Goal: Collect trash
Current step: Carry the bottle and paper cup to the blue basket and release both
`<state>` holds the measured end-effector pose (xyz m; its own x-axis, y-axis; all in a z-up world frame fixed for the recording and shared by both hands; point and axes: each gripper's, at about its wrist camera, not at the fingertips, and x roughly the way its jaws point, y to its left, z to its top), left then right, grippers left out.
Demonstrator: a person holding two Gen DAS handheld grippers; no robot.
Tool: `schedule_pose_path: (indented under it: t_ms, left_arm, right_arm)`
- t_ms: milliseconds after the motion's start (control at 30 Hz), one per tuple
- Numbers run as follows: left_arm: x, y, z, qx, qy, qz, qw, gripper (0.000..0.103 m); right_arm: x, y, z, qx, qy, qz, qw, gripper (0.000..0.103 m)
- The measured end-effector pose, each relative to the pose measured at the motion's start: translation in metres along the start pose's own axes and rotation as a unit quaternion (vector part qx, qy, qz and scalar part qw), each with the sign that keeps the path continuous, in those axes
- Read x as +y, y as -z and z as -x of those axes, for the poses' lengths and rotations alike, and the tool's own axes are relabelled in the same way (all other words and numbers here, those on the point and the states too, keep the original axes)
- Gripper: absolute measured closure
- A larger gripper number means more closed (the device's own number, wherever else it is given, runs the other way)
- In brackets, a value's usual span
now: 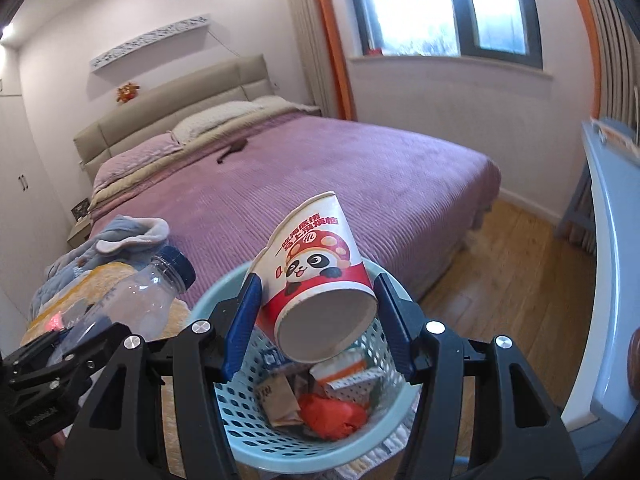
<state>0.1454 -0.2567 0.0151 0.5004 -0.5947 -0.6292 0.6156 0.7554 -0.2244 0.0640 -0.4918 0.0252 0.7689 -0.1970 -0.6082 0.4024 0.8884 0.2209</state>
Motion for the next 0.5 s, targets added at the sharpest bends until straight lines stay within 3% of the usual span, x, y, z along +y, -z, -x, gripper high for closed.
schedule_pose_path:
  t_ms: [200,500]
  left_arm:
    - [-0.015,0.005,-0.023,0.024,-0.021,-0.024,0.9992,0.049]
    - [0.001,0.009,-0.015,0.015,-0.027,0.000,0.9995,0.040]
  right_arm:
    - [-0.005,0.005,-0.010,0.011,0.002,-0.007,1.000,0.048]
    - [0.000,0.011,-0.033,0.047,0.010,-0.019,0.999,0.041]
